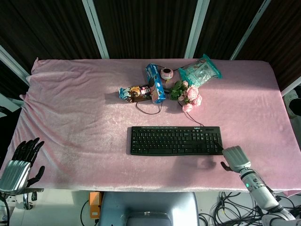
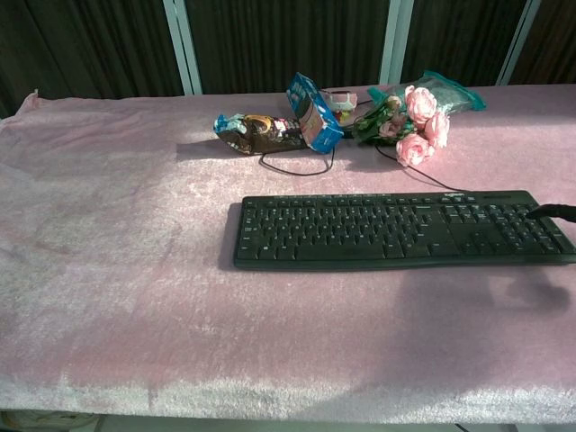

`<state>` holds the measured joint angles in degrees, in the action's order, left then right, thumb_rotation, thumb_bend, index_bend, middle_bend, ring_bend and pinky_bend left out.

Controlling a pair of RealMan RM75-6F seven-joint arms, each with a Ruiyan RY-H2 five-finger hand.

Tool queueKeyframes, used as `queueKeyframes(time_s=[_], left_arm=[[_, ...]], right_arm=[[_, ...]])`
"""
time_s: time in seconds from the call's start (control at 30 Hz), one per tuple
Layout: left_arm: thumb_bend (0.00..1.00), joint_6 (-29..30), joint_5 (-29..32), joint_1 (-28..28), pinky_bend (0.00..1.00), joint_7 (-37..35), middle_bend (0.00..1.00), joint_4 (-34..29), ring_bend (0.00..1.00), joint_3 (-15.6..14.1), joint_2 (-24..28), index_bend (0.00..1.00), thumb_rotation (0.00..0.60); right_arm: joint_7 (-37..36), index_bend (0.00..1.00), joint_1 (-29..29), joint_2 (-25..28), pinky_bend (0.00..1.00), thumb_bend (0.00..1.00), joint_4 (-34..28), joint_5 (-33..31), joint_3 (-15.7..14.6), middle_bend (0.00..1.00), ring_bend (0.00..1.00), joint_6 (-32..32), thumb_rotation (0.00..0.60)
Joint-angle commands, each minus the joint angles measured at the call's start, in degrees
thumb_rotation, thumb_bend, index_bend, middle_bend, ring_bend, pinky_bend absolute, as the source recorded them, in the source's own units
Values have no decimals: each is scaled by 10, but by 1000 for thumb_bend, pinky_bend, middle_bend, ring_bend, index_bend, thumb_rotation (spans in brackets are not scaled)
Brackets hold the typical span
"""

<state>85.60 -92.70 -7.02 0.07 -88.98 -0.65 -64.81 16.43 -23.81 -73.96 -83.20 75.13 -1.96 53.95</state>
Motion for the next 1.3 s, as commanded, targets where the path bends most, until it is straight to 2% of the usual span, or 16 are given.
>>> queueKeyframes(time_s=[0.03,0.87,1.3], left_arm=[[433,1,0,0,0,-1,0,1,0,0,0,0,600],[433,16,1,9,0,-17,0,4,0,1,8,0,600],[434,10,3,5,0,-16,0,4,0,3,7,0,600]], right_arm=[[1,126,0,0,1000,491,0,-1,0,1000,1000,0,600],[57,161,-19,-23,1000,492,0,-45,2,1000,1000,-33,600],[62,165,-20,-22,1000,491,-1,-55,1,1000,1000,-33,600]])
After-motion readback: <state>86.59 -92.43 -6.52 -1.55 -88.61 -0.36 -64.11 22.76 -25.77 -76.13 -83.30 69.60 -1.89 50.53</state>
